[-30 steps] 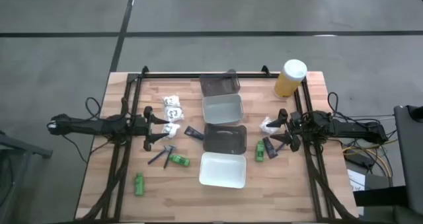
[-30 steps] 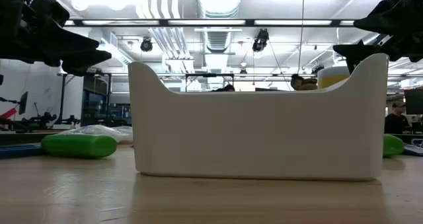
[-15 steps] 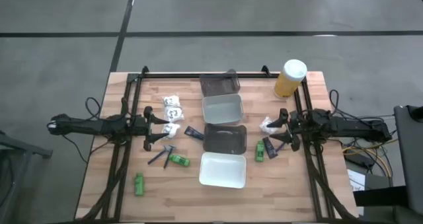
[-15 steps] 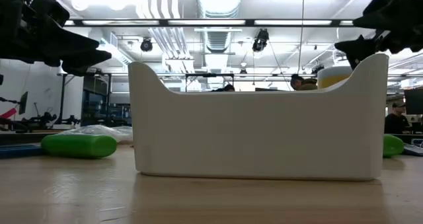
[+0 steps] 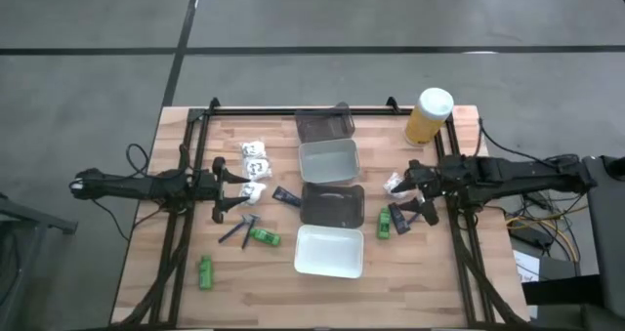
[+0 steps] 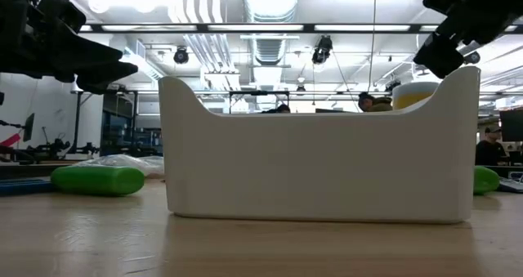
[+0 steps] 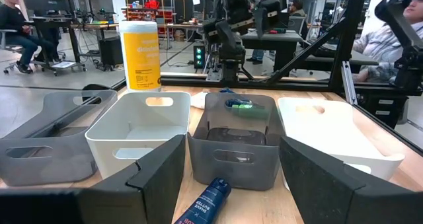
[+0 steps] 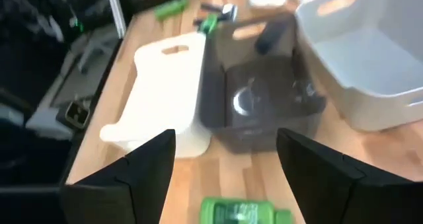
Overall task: Pick & Place Travel size toiletries
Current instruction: Put the right blue razor into the white bin
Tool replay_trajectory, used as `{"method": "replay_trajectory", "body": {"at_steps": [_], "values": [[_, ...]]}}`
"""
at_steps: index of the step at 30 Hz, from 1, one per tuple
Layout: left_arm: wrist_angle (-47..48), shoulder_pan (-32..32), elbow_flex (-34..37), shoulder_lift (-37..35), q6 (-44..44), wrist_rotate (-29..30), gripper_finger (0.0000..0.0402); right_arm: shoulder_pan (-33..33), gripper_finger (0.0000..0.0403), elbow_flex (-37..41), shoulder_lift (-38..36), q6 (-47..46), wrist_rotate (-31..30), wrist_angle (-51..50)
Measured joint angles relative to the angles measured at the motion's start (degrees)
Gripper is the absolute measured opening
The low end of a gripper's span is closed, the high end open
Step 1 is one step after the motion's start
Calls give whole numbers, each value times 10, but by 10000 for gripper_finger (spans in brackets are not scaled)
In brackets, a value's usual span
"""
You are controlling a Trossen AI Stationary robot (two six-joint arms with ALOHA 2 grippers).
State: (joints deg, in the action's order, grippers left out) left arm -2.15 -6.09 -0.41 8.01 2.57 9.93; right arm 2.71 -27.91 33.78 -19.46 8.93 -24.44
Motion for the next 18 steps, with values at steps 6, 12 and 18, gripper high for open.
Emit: {"method": "replay_trajectory", "body": {"at_steps": [6, 12, 18], "values": [[0, 0, 0, 0, 0, 0, 250, 45, 236, -47, 80, -15, 1, -45], [0, 0, 0, 0, 0, 0, 250, 78, 228, -52, 130, -73, 1, -57], [0, 0, 0, 0, 0, 0, 250, 91, 238, -50, 153, -105, 6, -135]]}}
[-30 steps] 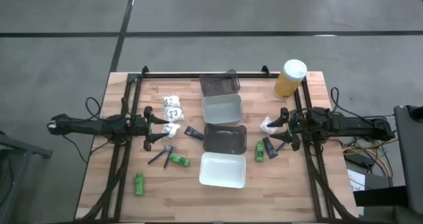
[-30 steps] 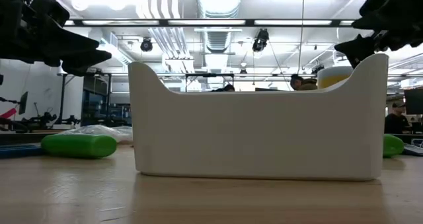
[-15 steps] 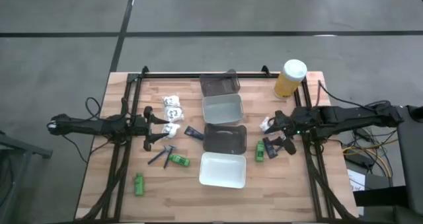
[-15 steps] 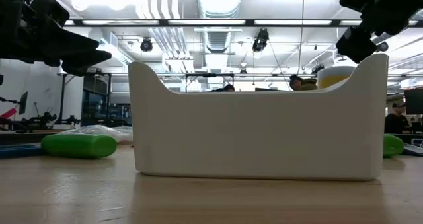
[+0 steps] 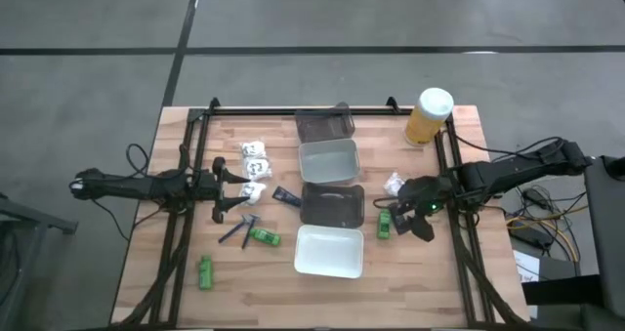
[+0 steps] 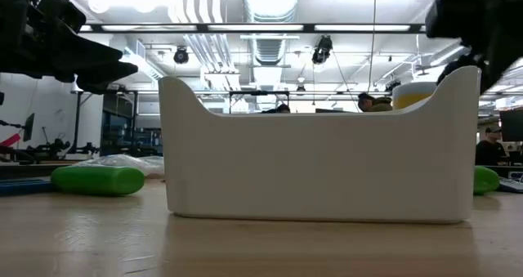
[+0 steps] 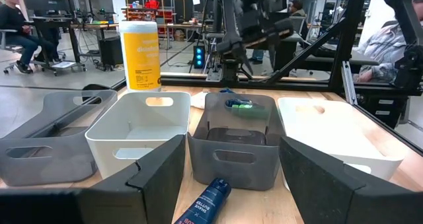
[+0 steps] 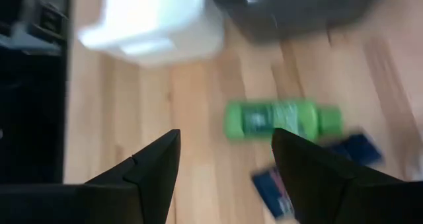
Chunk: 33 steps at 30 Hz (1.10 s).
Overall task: Pick & Place Travel size toiletries
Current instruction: Put the right blue razor into the white bin
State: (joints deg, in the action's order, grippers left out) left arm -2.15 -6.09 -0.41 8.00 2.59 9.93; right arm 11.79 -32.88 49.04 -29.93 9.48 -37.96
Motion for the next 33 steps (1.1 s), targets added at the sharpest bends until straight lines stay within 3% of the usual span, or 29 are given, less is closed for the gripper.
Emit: {"method": "replay_trajectory", "body": {"at_steps": [6, 12, 30, 33], "values": [[0, 0, 0, 0, 0, 0, 250, 0, 249, 0, 11, 19, 0, -53], [0, 0, 0, 0, 0, 0, 250, 8, 256, 10, 44, 110, -1, -57], [0, 0, 0, 0, 0, 0, 250, 11, 221, 13, 193, 109, -6, -64], [0, 0, 0, 0, 0, 0, 250, 9, 220, 13, 207, 101, -30, -76]]}}
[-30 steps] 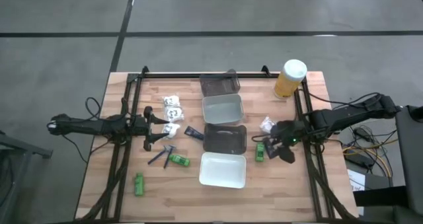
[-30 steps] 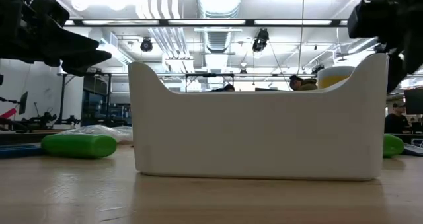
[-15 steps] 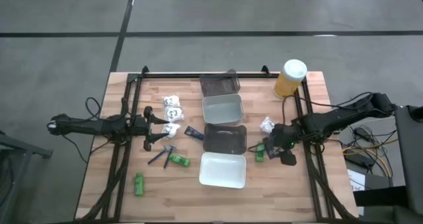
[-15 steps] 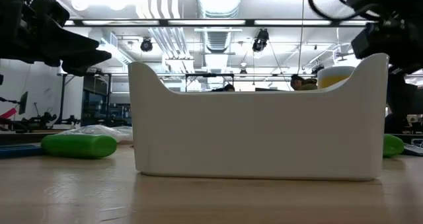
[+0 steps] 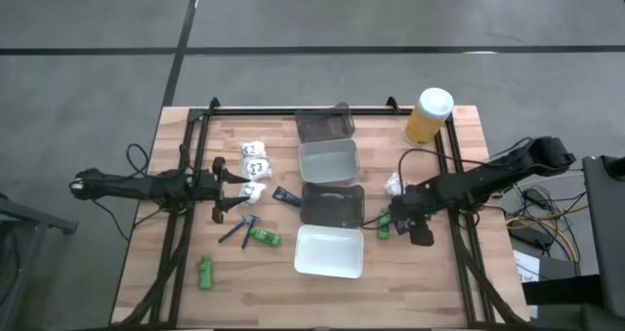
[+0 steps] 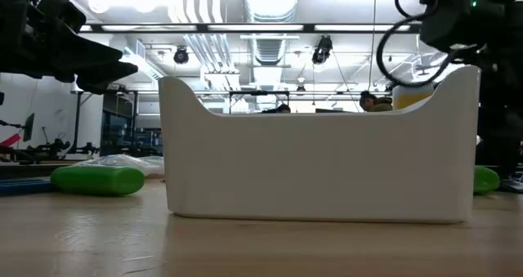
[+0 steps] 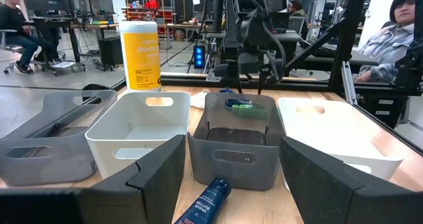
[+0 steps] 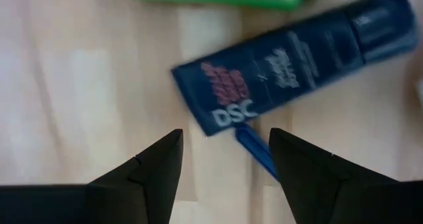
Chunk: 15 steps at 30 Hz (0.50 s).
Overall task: Pick & Place Travel size toiletries
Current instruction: Put the right blue razor into the white bin
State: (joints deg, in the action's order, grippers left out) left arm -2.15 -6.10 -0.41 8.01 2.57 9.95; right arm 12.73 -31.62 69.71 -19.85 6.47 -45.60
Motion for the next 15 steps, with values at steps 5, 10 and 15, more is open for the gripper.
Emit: {"method": "replay_trajectory", "body": {"at_steps": [5, 10, 15], "values": [[0, 0, 0, 0, 0, 0, 250, 0, 211, 0, 16, -28, -40, -23], [0, 0, 0, 0, 0, 0, 250, 0, 201, 2, 33, -28, -48, -21], [-2, 0, 0, 0, 0, 1, 250, 1, 187, 2, 63, -28, -47, -21]]}}
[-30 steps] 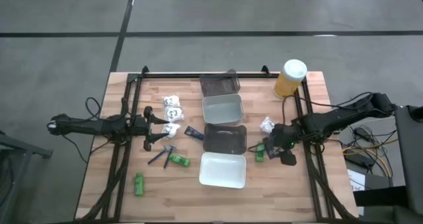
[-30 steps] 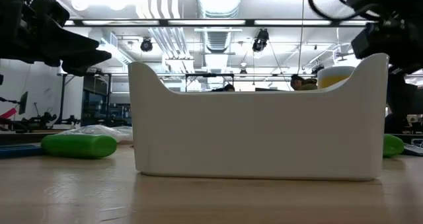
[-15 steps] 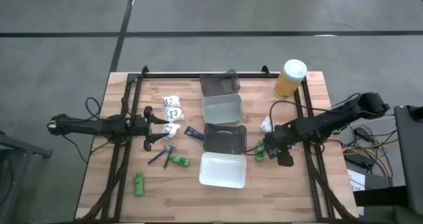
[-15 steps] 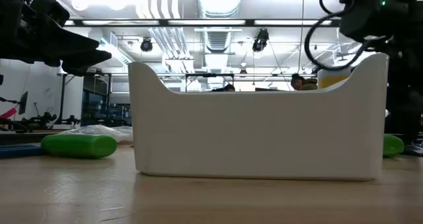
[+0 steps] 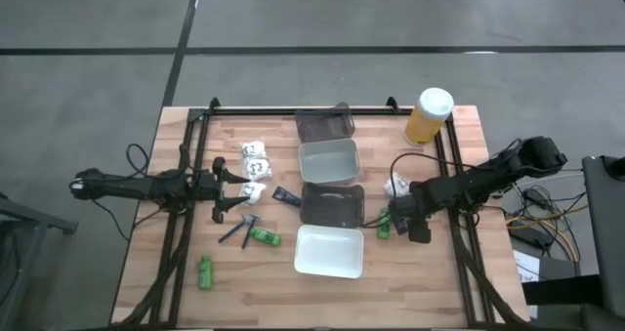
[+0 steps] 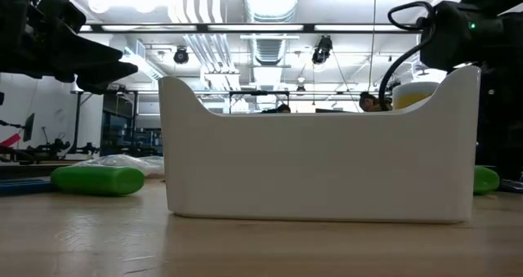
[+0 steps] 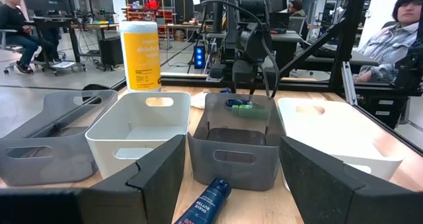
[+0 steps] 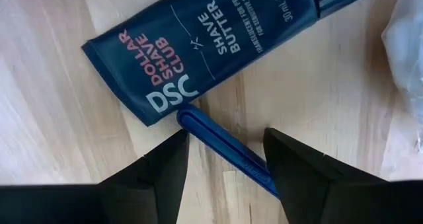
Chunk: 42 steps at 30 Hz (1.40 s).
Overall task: Pick & Place Travel size toiletries
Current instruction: Put the right blue razor into the white bin
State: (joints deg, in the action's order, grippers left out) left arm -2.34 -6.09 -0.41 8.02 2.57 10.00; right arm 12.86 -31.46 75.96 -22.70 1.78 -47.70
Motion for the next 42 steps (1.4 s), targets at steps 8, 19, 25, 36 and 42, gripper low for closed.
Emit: {"method": "replay_trajectory", "body": {"at_steps": [8, 19, 25, 36, 42], "values": [[0, 0, 0, 0, 0, 0, 250, 2, 147, -2, 4, 1, 3, 2], [-1, 0, 0, 0, 0, 0, 250, 5, 49, 0, -9, 1, 4, 5], [-1, 0, 0, 0, 0, 0, 250, 5, 20, 1, -25, -12, -1, 5], [-1, 0, 0, 0, 0, 0, 250, 5, 23, 1, -64, -29, 10, 4], [-1, 0, 0, 0, 0, 0, 250, 5, 23, 1, -91, -35, 11, 5]]}}
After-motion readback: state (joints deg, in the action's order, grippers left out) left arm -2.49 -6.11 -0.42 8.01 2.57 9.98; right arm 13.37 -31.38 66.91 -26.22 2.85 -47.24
